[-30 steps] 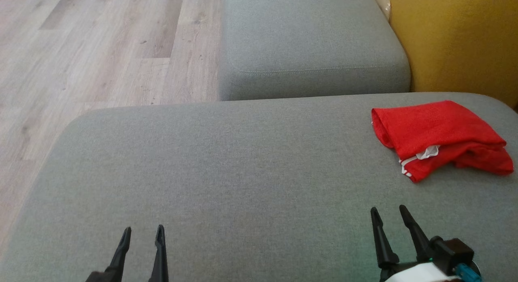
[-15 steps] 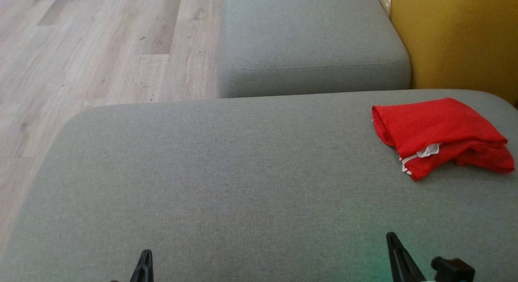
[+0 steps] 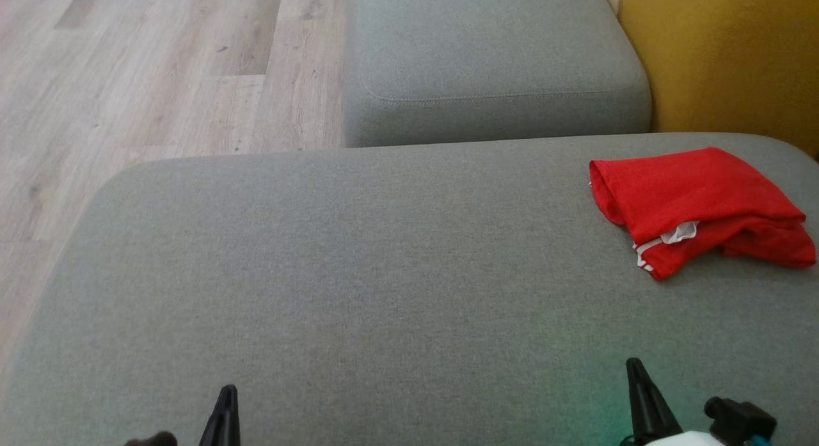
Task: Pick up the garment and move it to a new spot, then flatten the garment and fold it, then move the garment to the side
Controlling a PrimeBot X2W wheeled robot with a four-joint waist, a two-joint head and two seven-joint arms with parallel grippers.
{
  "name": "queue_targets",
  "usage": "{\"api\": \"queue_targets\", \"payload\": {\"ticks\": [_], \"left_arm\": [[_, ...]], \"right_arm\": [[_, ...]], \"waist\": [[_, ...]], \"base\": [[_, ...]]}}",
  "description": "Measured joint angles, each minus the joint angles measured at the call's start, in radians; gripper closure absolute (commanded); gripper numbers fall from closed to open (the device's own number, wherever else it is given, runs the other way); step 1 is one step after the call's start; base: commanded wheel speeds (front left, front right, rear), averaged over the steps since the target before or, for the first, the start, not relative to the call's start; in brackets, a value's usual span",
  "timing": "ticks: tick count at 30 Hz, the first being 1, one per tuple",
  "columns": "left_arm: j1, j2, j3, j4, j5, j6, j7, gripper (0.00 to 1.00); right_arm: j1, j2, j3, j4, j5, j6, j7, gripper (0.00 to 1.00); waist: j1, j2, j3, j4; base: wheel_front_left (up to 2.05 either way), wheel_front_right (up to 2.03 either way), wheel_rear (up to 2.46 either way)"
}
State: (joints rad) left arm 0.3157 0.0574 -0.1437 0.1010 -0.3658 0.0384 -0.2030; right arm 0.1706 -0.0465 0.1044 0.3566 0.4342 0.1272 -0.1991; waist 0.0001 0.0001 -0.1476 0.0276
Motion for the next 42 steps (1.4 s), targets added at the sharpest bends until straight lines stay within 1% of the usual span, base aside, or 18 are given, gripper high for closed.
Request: {"api": "queue_targets", "payload": {"ticks": [5,10,16,18,42], "left_arm": [[-0.017,0.001,0.004,0.01,-0.062,-0.005,0.009,1.0],[-0.04,0.002,0.014,0.02,-0.137,-0.019,0.026,1.0],[-0.056,0.004,0.024,0.032,-0.212,-0.023,0.036,1.0],[-0.067,0.005,0.027,0.033,-0.236,-0.031,0.043,1.0],[-0.142,0.007,0.061,0.068,-0.526,-0.066,0.105,1.0]], "right_arm": [[-0.018,0.0,-0.012,-0.004,0.057,0.0,0.014,1.0],[-0.027,0.0,-0.019,-0.009,0.124,0.0,0.025,1.0],[-0.04,0.0,-0.032,-0.011,0.193,0.0,0.046,1.0],[-0.044,0.0,-0.036,-0.017,0.216,0.0,0.052,1.0],[-0.091,0.0,-0.084,-0.032,0.484,0.0,0.116,1.0]], "waist": [[0.0,0.0,0.007,-0.001],[0.0,0.0,0.016,-0.003],[0.0,0.0,0.024,-0.004],[0.0,0.0,0.027,-0.005],[0.0,0.0,0.062,-0.011]], "base": [[0.0,0.0,0.0],[0.0,0.0,0.0],[0.0,0.0,0.0],[0.0,0.0,0.0],[0.0,0.0,0.0]]}}
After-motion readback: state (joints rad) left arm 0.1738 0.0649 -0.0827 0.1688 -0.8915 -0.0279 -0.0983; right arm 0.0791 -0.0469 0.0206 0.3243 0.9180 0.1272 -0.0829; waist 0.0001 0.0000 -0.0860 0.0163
